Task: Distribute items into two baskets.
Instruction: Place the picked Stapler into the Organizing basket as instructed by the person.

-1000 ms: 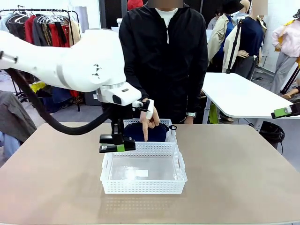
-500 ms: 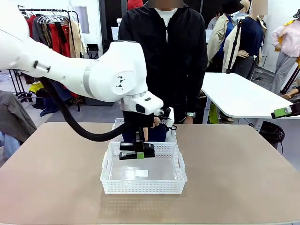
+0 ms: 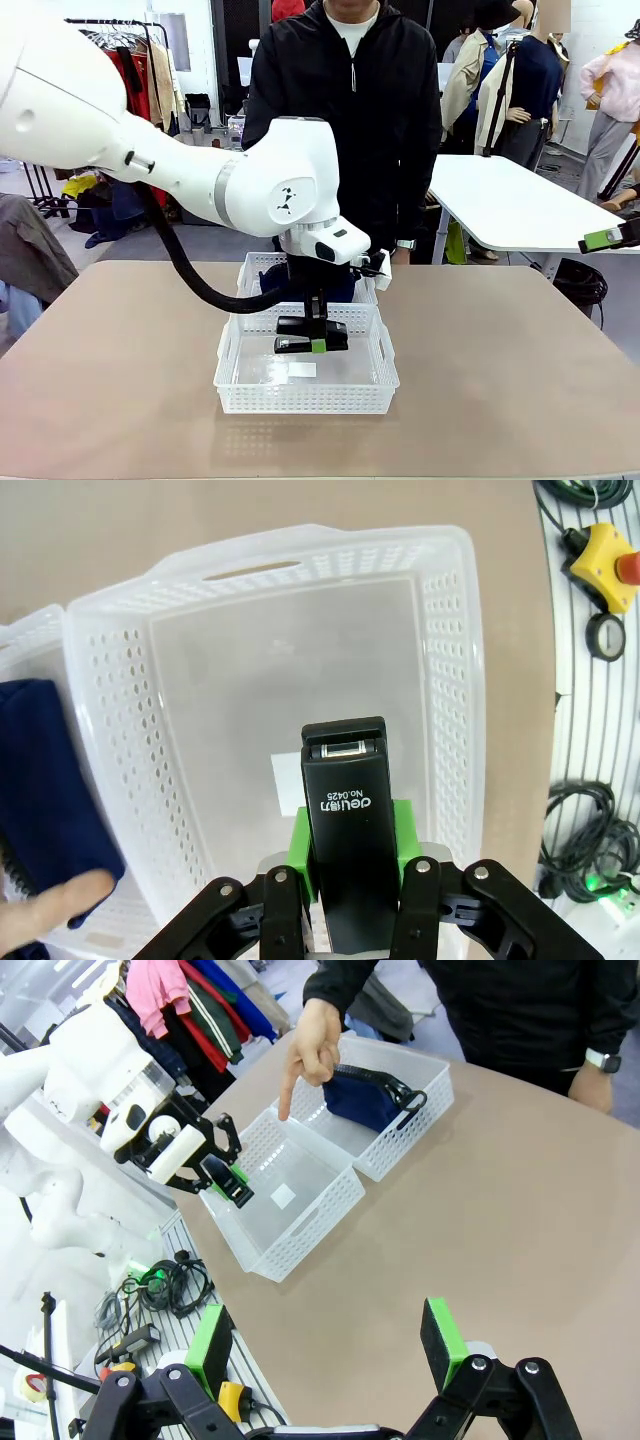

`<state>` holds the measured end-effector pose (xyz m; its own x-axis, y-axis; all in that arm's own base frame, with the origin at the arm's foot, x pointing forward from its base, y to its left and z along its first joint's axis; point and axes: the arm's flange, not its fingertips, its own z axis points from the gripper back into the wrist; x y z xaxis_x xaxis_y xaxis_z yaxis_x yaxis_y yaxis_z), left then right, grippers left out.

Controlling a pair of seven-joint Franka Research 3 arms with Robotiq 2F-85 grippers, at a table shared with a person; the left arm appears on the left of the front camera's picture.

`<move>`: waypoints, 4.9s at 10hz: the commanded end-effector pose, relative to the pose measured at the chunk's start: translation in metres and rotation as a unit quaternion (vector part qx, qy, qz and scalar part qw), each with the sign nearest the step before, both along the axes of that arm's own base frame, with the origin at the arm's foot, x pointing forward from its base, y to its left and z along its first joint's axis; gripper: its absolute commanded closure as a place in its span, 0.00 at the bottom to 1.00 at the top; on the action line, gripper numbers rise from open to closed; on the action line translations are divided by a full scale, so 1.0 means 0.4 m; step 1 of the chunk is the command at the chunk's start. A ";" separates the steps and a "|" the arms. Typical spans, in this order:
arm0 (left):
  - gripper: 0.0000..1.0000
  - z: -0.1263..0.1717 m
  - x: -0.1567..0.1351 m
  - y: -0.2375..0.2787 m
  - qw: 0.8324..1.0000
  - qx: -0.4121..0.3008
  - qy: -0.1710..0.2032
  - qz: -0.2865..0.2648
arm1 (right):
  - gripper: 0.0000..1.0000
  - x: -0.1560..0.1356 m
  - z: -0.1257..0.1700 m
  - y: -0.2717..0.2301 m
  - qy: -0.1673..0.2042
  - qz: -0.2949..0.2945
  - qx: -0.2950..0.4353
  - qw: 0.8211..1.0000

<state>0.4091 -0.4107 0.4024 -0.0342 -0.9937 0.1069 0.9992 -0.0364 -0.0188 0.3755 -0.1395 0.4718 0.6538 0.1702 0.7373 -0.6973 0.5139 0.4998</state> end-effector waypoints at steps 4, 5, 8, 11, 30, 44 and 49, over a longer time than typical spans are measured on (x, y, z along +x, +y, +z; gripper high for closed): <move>1.00 -0.107 0.016 -0.027 0.999 0.027 -0.021 0.000 | 0.00 0.000 0.005 0.001 0.001 -0.001 -0.002 1.000; 1.00 -0.126 0.020 -0.032 0.999 0.032 -0.022 -0.004 | 0.00 0.000 0.005 0.001 0.001 -0.001 -0.002 1.000; 1.00 -0.163 0.042 -0.037 0.999 0.039 -0.020 -0.002 | 0.00 0.000 0.005 0.001 0.001 -0.001 -0.002 1.000; 1.00 -0.179 0.046 -0.037 0.999 0.041 -0.014 -0.002 | 0.00 0.000 0.005 0.001 0.001 -0.001 -0.002 1.000; 0.00 -0.074 0.035 -0.012 0.999 0.048 -0.017 -0.002 | 0.00 0.000 0.005 0.001 0.001 -0.001 -0.002 1.000; 0.00 -0.074 0.035 -0.012 0.999 0.048 -0.017 -0.002 | 0.00 0.000 0.005 0.001 0.001 -0.001 -0.002 1.000; 0.00 -0.074 0.035 -0.012 0.999 0.048 -0.017 -0.002 | 0.00 0.000 0.005 0.001 0.001 -0.001 -0.002 1.000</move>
<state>0.4253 -0.4166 0.3709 -0.0396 -0.9992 0.0080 0.9992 -0.0396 0.0032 0.3755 -0.1395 0.4718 0.6538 0.1701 0.7373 -0.6972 0.5139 0.4998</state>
